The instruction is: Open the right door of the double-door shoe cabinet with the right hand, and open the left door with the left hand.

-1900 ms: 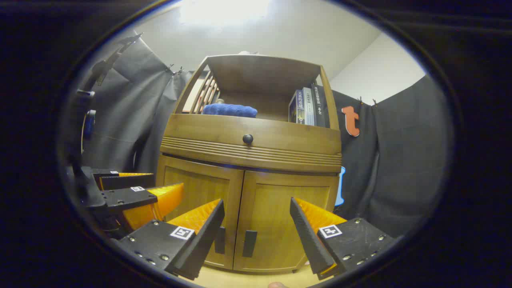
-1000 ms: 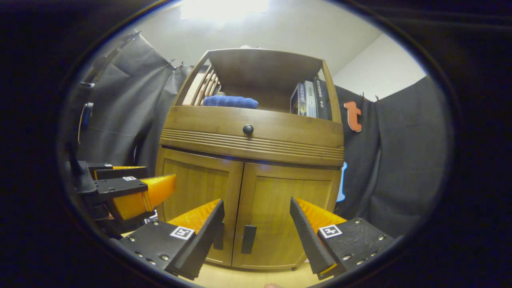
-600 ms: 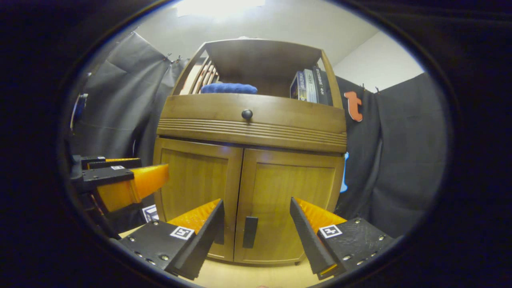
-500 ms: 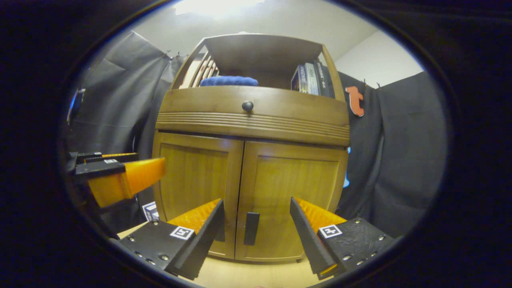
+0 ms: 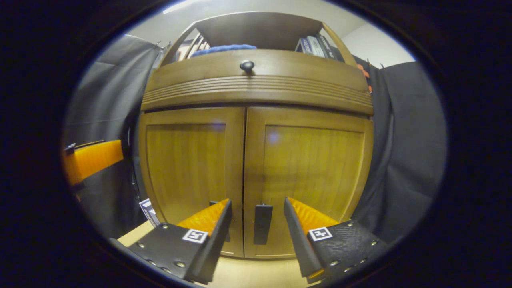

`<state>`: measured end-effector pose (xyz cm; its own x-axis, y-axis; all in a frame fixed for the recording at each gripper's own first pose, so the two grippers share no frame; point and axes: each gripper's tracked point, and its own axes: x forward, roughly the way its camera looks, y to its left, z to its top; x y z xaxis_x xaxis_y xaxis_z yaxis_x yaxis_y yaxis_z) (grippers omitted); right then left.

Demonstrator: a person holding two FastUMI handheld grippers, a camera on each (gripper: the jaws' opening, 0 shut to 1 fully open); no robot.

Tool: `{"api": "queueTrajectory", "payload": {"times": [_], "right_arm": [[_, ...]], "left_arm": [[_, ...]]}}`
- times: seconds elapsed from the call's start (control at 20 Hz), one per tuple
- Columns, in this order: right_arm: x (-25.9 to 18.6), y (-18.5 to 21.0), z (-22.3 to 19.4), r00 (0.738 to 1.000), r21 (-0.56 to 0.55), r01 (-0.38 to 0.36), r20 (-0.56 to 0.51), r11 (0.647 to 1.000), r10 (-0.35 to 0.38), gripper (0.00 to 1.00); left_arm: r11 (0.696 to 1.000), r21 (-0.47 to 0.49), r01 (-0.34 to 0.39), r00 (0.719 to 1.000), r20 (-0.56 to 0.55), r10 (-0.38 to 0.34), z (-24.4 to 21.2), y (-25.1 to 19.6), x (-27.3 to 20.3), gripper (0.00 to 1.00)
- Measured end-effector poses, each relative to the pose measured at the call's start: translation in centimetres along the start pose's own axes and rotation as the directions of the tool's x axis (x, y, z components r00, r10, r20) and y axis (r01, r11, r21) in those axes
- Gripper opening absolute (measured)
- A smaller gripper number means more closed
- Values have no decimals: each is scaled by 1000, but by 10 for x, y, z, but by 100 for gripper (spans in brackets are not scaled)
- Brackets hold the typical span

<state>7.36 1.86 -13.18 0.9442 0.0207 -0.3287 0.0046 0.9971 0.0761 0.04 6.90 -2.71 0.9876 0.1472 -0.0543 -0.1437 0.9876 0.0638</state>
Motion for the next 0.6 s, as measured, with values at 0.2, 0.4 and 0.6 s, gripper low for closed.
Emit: {"api": "queueTrajectory", "payload": {"times": [0.2,0.4,0.6], "right_arm": [[25,-3,-20,997,4,24,-68,1000,-24,65],[40,-2,-32,994,17,42,-103,999,-40,49],[37,-2,-36,990,41,58,-129,997,-53,44]], "left_arm": [[1000,9,-25,1000,-9,25,-7,16,7,95],[999,10,-39,999,-30,39,-17,26,15,95],[999,-2,-45,998,-41,45,-24,32,19,95]]}}
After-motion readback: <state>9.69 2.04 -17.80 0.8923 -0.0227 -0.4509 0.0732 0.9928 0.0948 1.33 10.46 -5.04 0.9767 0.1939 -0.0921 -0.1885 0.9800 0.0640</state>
